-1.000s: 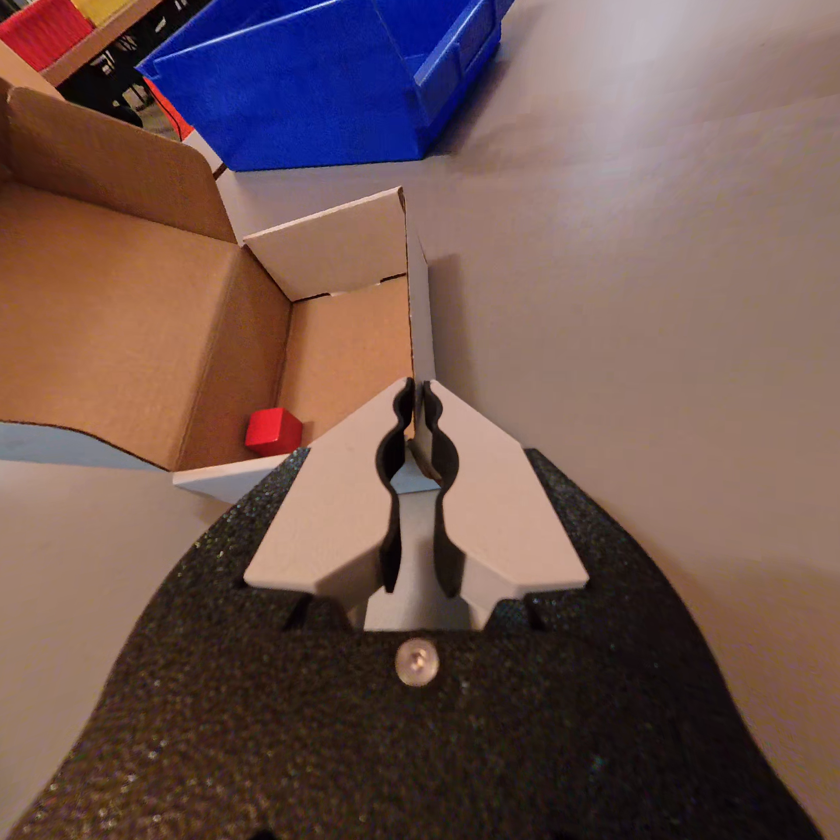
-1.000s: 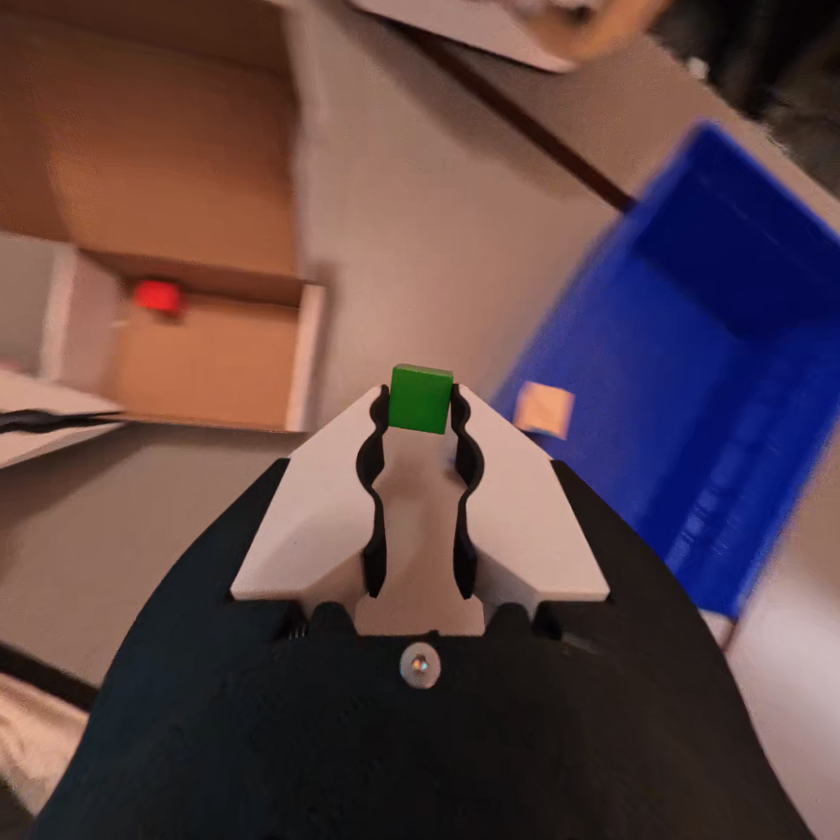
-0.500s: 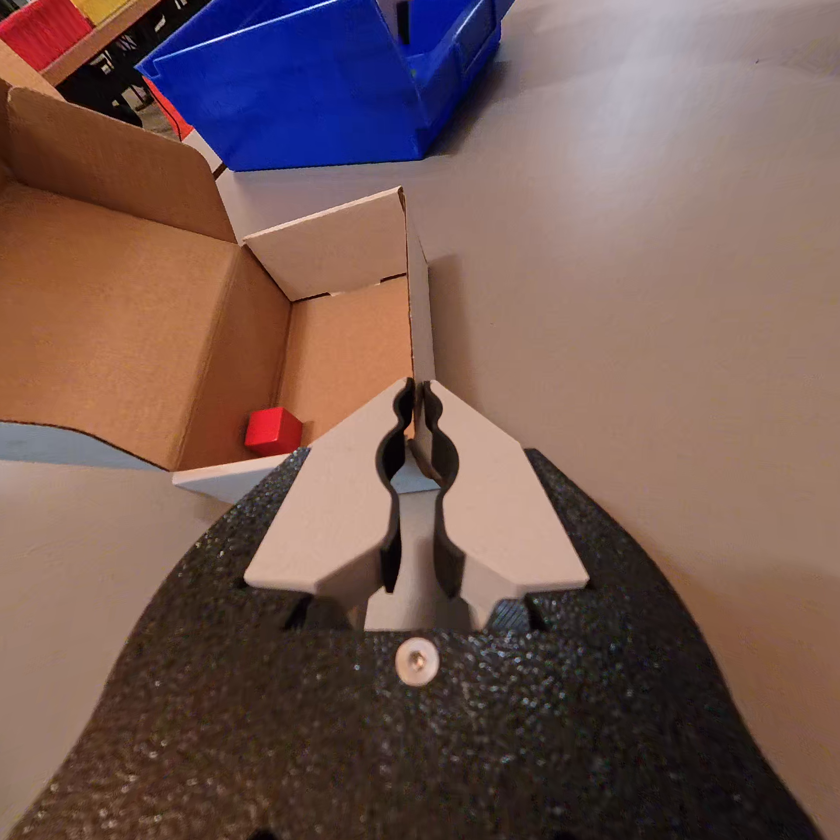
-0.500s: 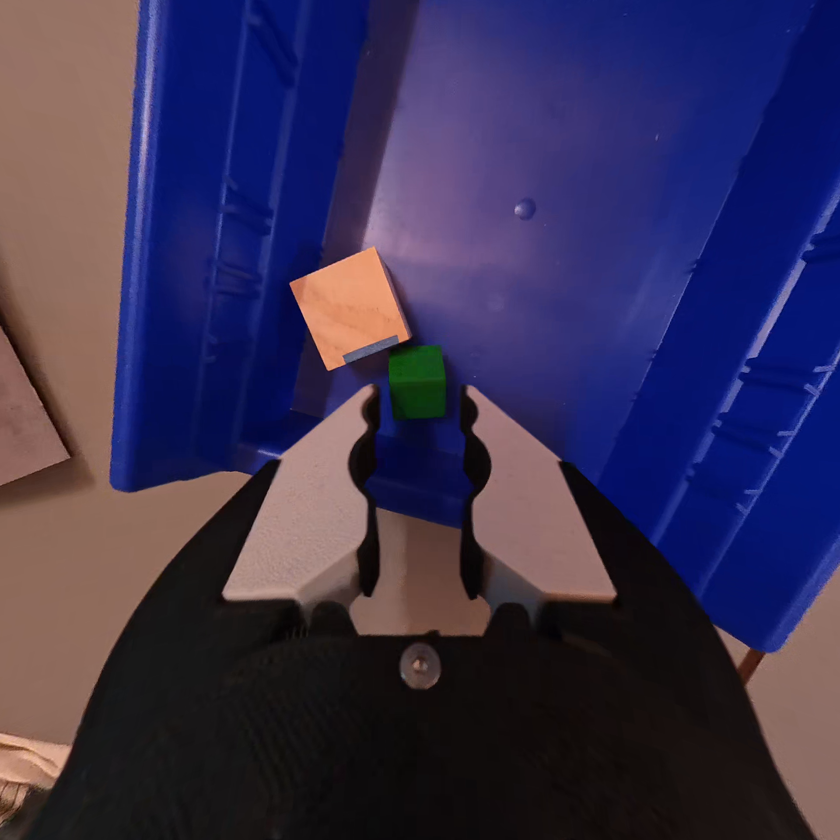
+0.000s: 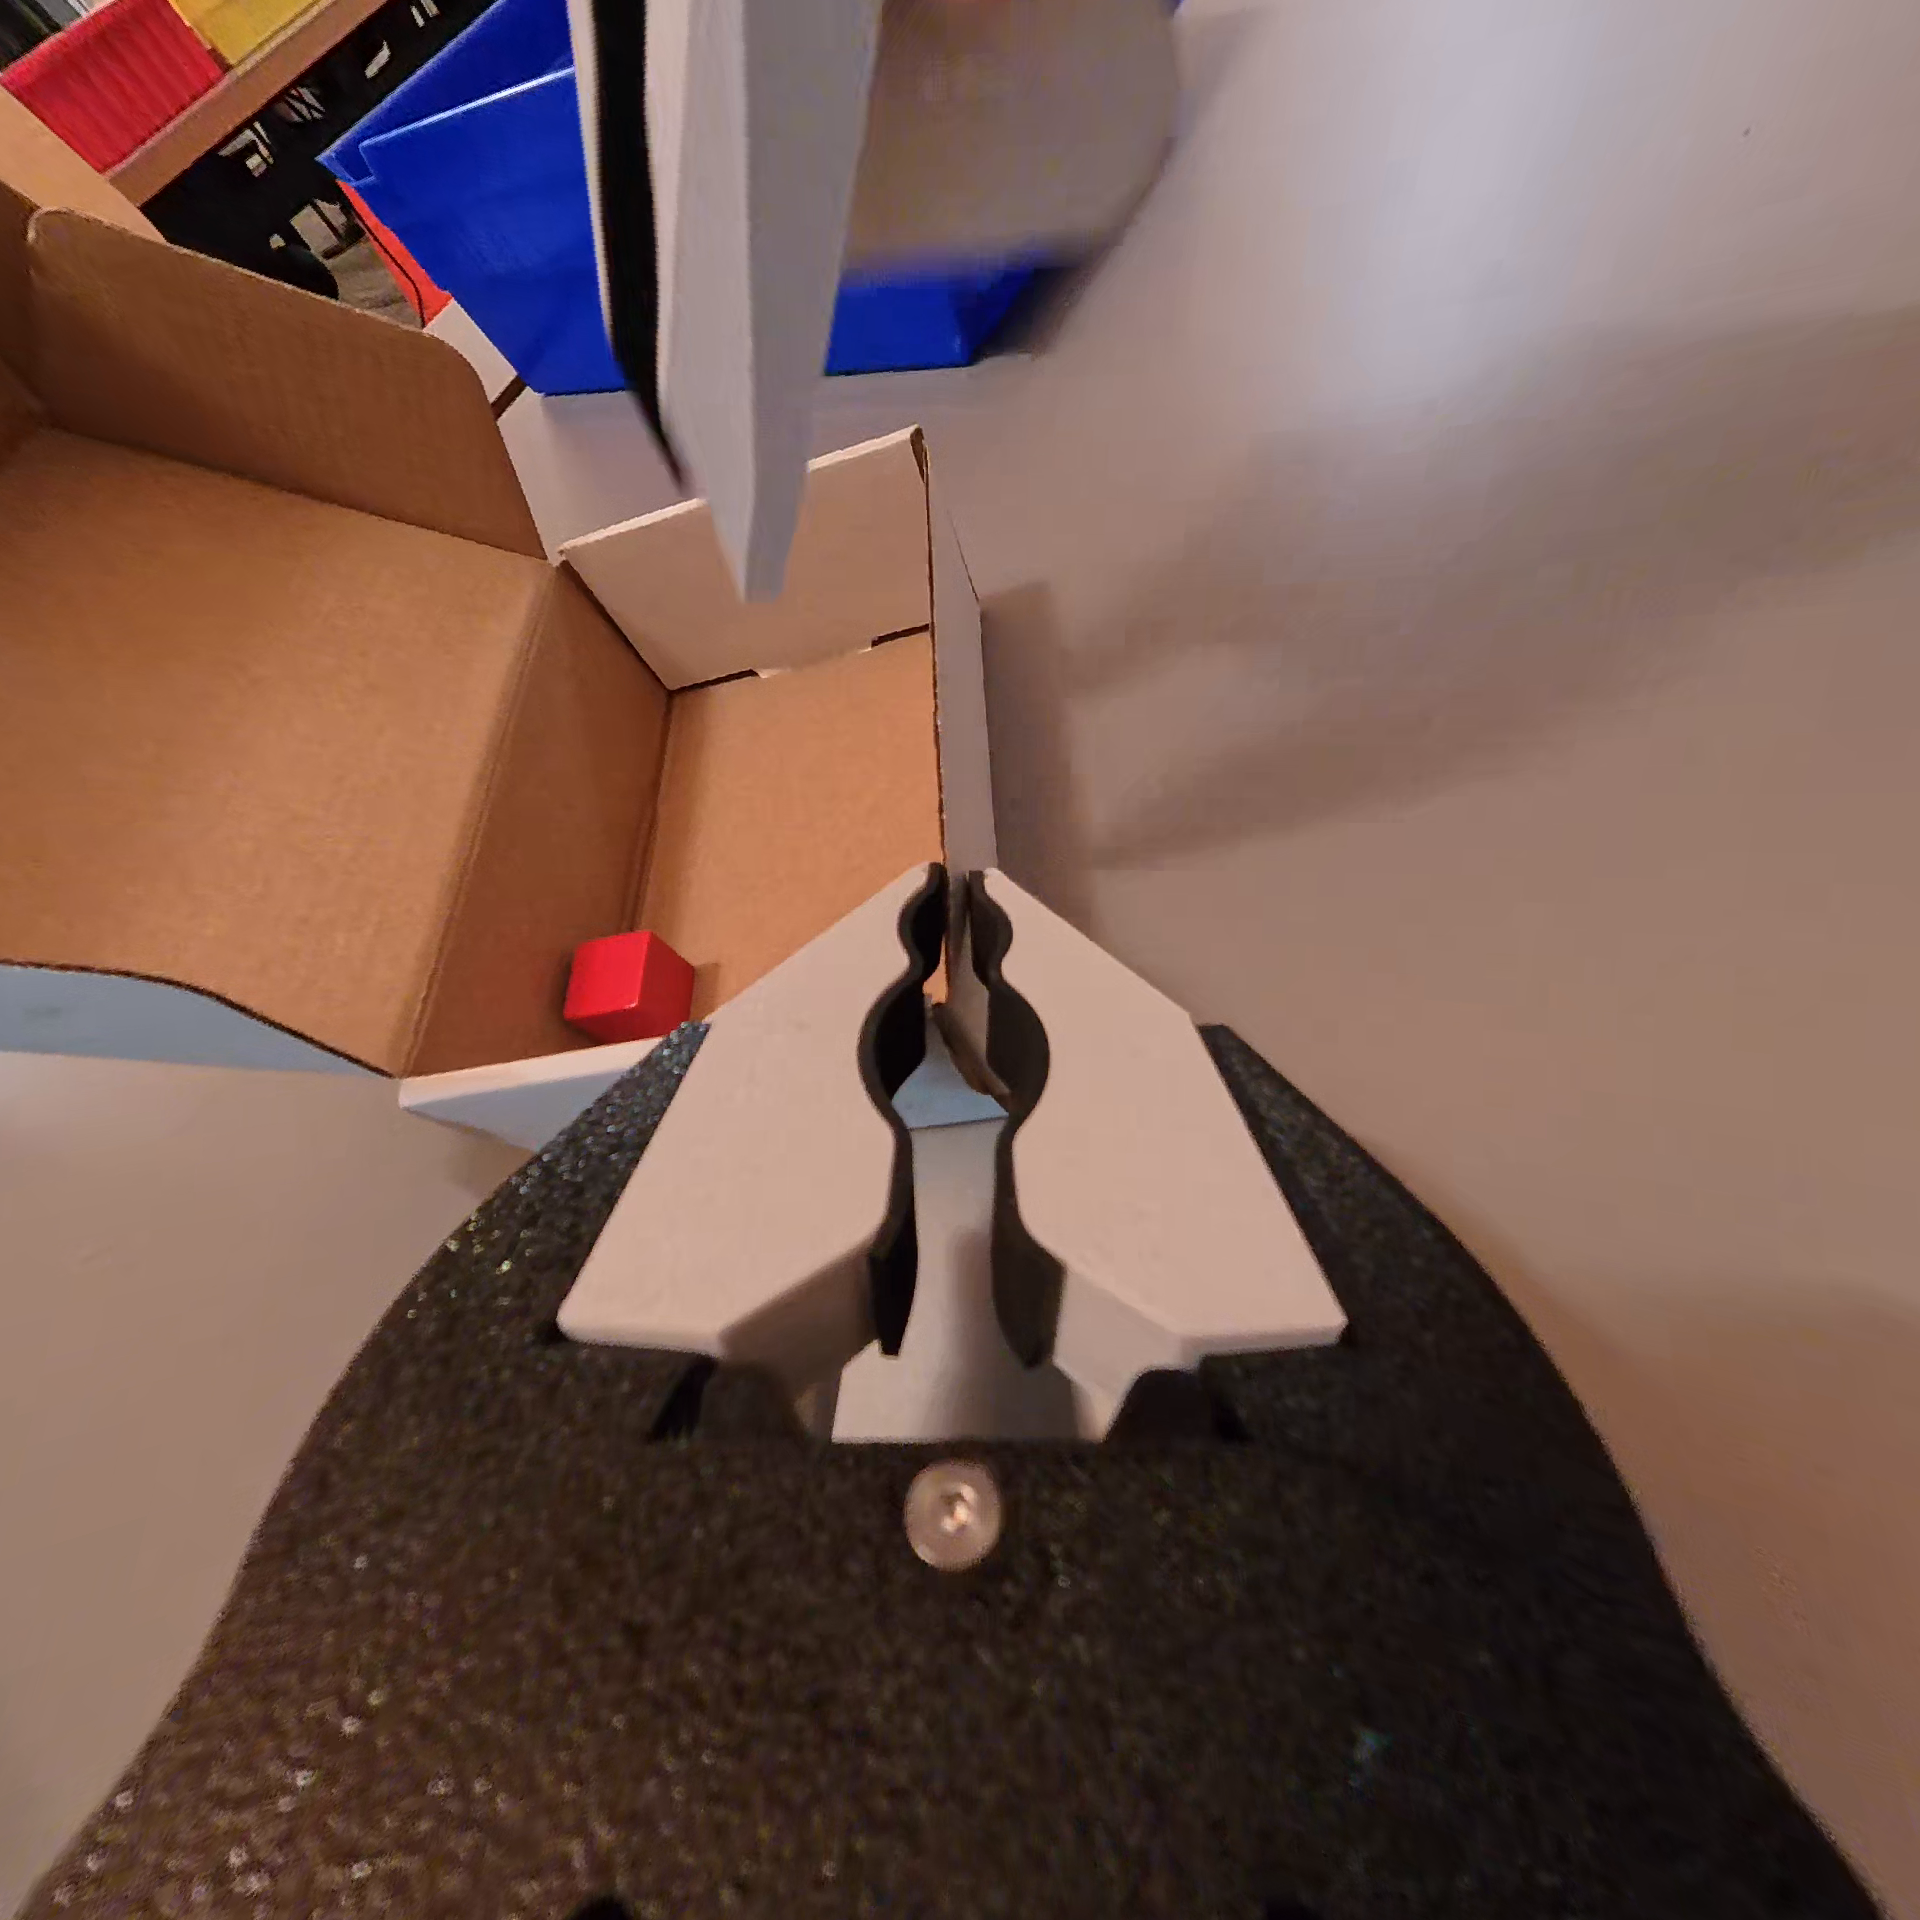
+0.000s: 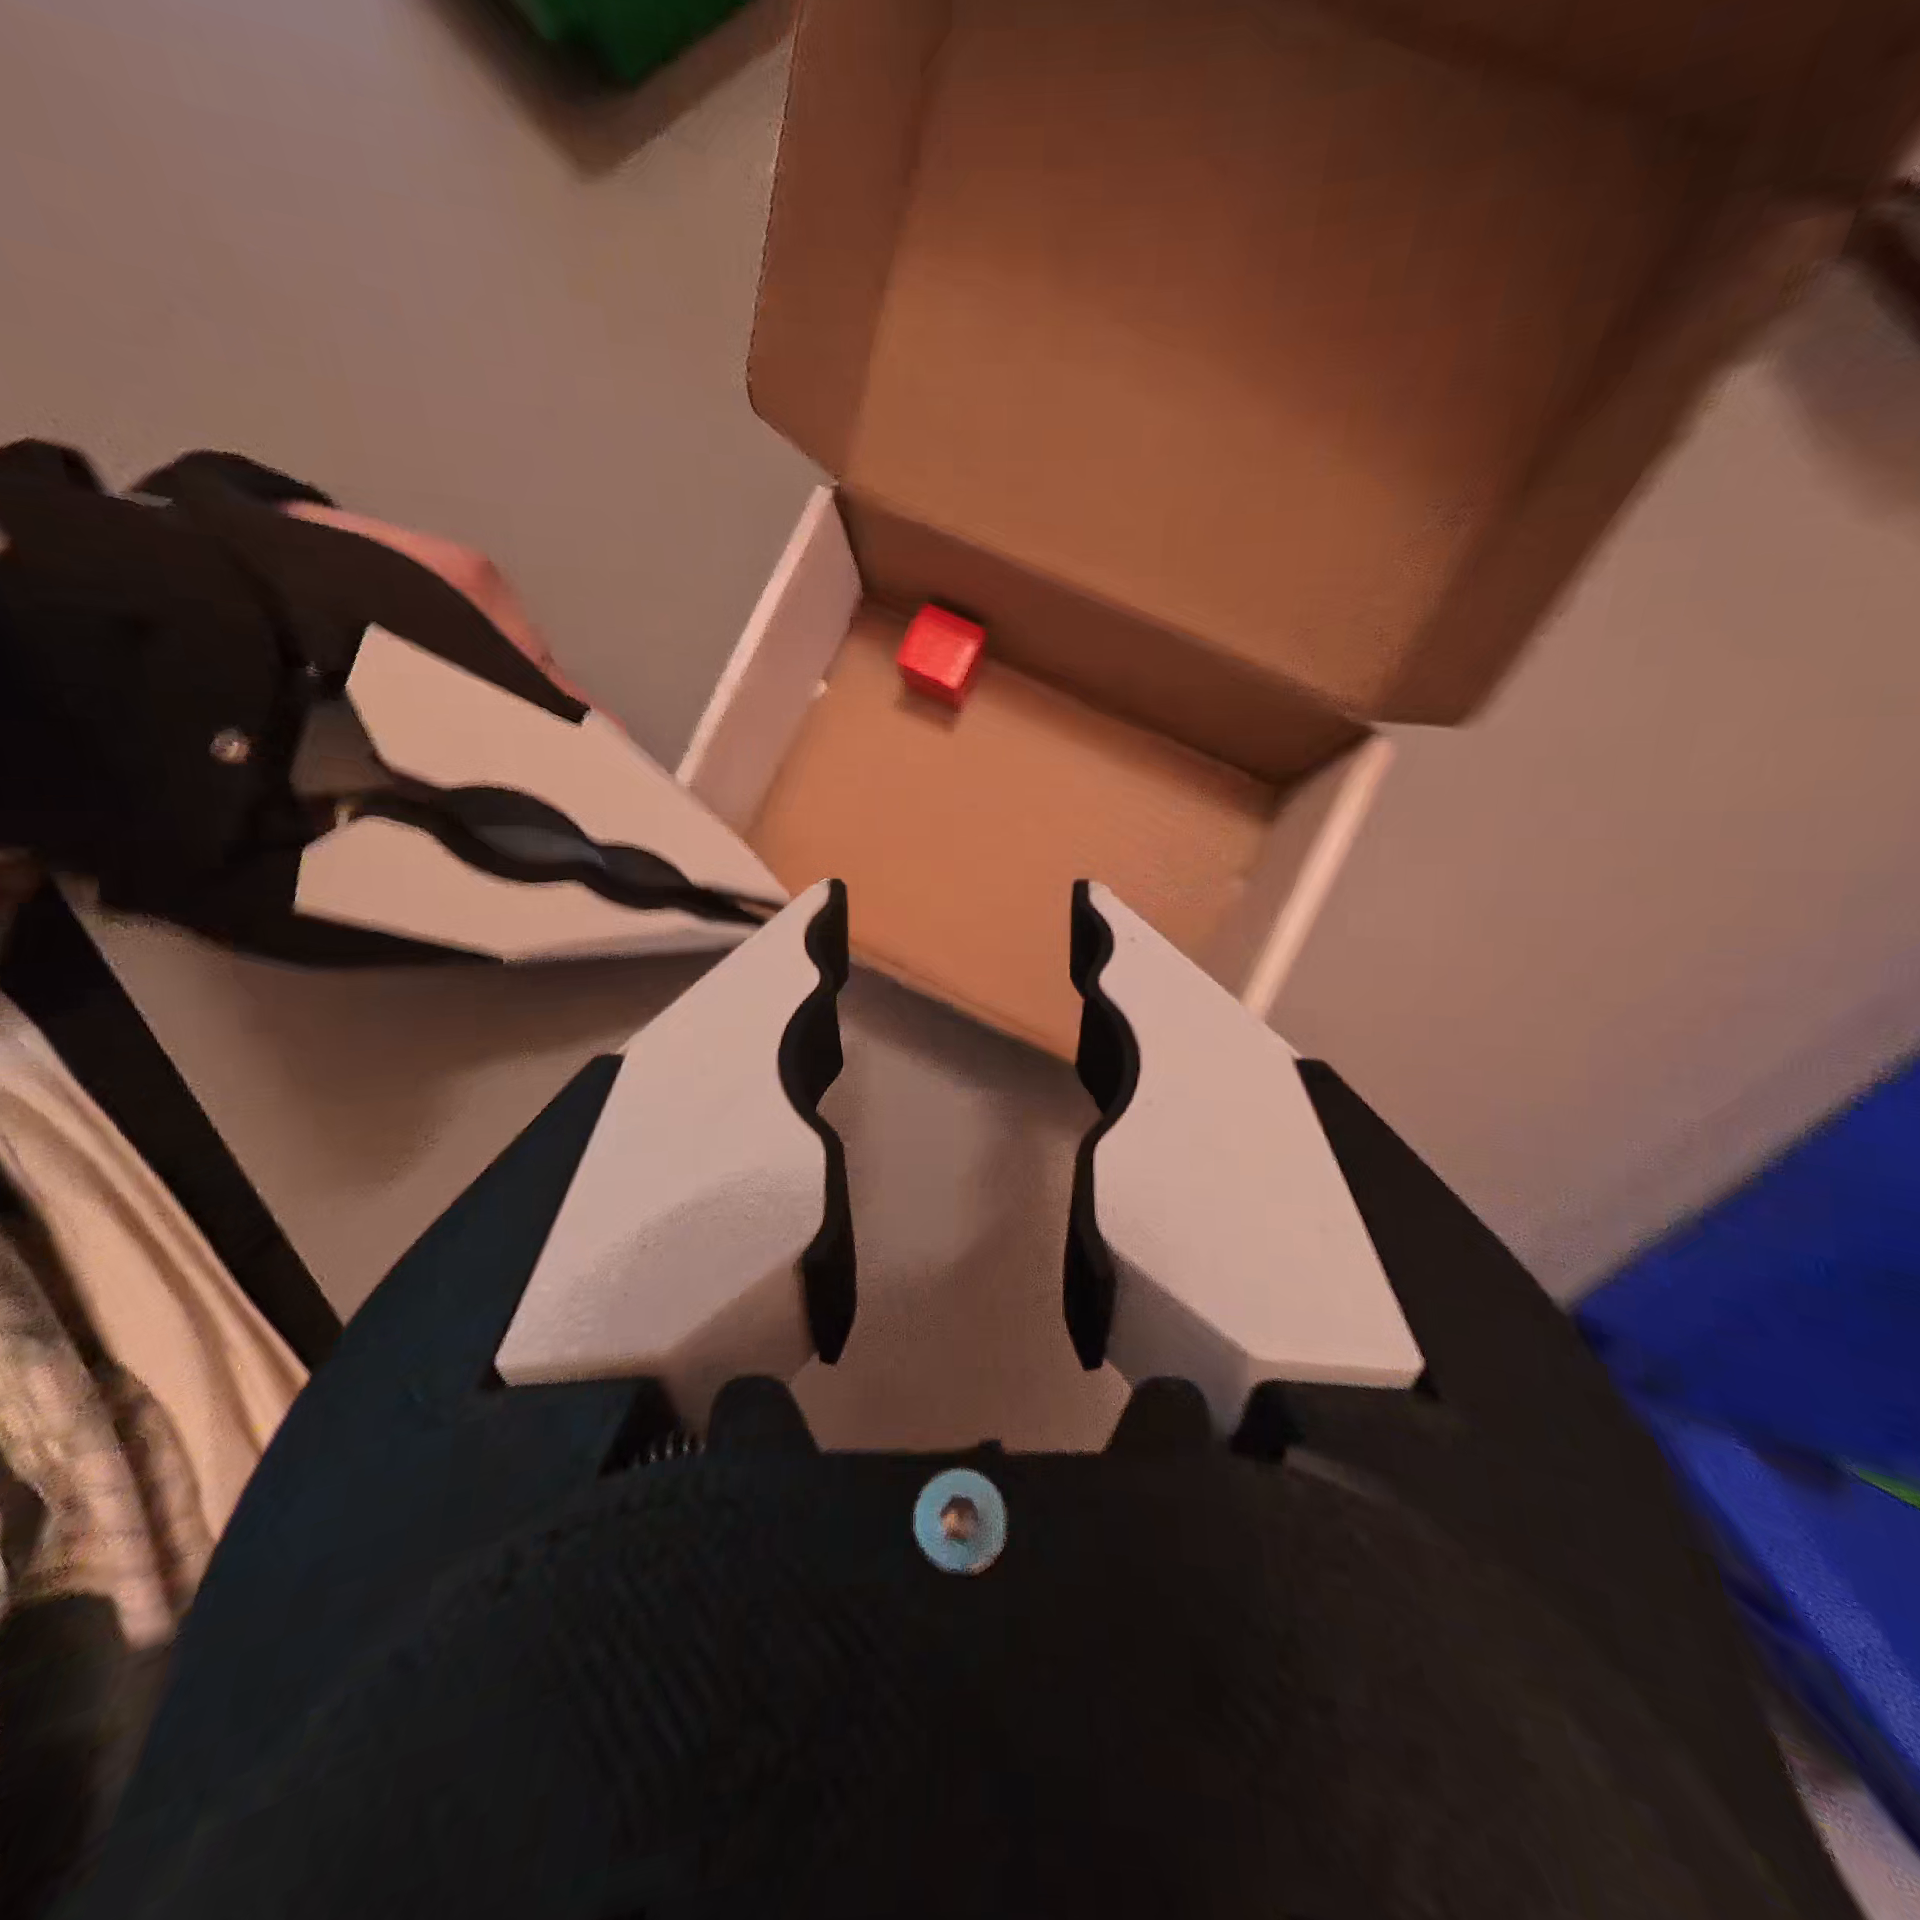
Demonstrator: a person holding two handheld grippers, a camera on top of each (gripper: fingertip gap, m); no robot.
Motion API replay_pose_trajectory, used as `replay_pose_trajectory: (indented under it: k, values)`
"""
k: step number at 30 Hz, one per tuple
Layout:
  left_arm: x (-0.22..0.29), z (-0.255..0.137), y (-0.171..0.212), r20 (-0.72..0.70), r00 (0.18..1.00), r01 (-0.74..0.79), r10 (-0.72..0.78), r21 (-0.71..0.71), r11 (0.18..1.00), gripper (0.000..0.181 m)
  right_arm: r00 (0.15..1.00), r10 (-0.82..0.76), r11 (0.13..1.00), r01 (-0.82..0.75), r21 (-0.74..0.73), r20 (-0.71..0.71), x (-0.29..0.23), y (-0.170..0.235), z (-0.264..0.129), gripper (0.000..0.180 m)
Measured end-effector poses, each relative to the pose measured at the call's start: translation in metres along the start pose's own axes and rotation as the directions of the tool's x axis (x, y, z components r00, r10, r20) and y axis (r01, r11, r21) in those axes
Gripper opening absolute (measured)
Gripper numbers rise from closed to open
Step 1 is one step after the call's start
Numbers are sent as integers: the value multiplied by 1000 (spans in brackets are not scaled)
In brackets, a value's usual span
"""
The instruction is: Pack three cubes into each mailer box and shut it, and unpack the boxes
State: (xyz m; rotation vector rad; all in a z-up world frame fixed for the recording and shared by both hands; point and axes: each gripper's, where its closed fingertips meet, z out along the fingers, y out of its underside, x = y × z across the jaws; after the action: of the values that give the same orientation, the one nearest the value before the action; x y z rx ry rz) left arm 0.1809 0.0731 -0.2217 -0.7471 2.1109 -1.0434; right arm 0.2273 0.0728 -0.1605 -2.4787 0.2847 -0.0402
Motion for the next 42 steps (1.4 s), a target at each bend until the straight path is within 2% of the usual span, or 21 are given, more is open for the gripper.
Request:
replay_pose_trajectory:
  k: [3,7,12,14,17,18,21,24,27,30,32,35,37,40,42]
  values:
    - [0,0,0,7,1000,-7,7,-1,1000,1,998,59,995,-60,-86,-4,-7,-1,43,41]
    - [0,0,0,12,1000,-11,11,-1,1000,1,985,175,973,-173,-154,-5,-2,-12,75,29]
    - [0,0,0,7,1000,-7,7,0,1000,1,967,246,948,-228,-224,59,-12,-17,93,39]
    - [0,0,0,7,1000,-8,8,0,1000,1,967,254,940,-240,-240,30,-9,-16,99,40]
    - [0,0,0,8,1000,-9,9,-1,1000,1,966,258,933,-249,-261,3,-7,-16,109,30]
    - [-1,0,0,9,1000,-9,9,0,1000,1,970,243,934,-236,-267,-8,-6,-16,113,22]
    - [-1,0,0,8,1000,-8,8,0,1000,1,977,214,945,-212,-250,-17,-7,-18,114,20]
    - [-1,0,0,7,1000,-7,7,0,1000,1,984,178,968,-175,-180,4,-7,-26,91,20]
    - [-1,0,0,7,1000,-7,7,0,1000,1,994,106,990,-105,-97,12,-1,-27,46,20]
    - [-1,0,0,4,1000,-5,5,0,1000,1,990,93,993,-99,-57,-109,40,-5,-10,20]
    - [-1,0,0,3,1000,-4,4,0,1000,1,960,154,986,-165,-27,-233,86,16,-48,20]
    - [-1,0,0,3,1000,-6,6,1,1000,1,871,276,943,-328,-63,-407,158,70,-94,20]
    - [-1,0,0,2,1000,-8,8,1,1000,1,805,349,903,-426,-58,-480,204,103,-108,20]
    - [-1,0,0,3,1000,-10,10,1,1000,1,761,463,839,-542,-53,-455,240,138,-99,20]
    - [-1,0,0,6,1000,-13,13,1,1000,1,758,473,829,-555,-64,-449,251,150,-88,20]
